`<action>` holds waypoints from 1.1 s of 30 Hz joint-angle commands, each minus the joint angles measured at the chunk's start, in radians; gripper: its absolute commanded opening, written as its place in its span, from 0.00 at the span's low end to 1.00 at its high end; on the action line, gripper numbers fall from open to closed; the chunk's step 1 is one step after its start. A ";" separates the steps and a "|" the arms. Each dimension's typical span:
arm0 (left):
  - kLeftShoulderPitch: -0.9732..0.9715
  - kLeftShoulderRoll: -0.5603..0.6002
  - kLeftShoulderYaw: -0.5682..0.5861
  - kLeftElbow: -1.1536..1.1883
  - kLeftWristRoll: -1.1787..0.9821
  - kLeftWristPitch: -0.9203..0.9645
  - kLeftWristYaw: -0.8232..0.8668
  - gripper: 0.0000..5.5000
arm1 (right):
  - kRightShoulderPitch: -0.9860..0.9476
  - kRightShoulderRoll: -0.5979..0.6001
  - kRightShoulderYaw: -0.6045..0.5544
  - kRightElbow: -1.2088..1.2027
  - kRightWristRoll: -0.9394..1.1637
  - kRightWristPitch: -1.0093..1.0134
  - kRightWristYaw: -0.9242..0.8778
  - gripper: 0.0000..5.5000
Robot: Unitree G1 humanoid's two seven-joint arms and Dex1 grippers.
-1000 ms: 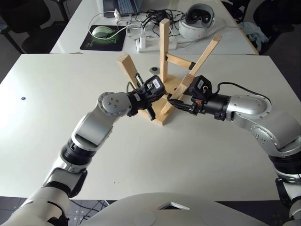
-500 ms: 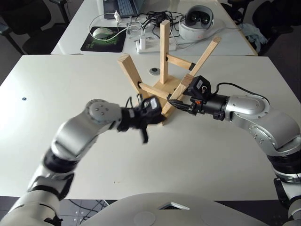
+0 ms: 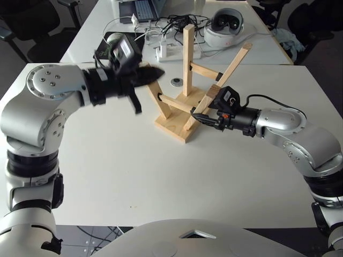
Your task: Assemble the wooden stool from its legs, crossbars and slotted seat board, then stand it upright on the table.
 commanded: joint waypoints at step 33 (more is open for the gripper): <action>0.128 -0.275 -0.429 0.395 0.186 0.094 -0.040 0.00 | 0.132 0.011 0.120 -0.056 -0.017 0.222 -0.008 0.37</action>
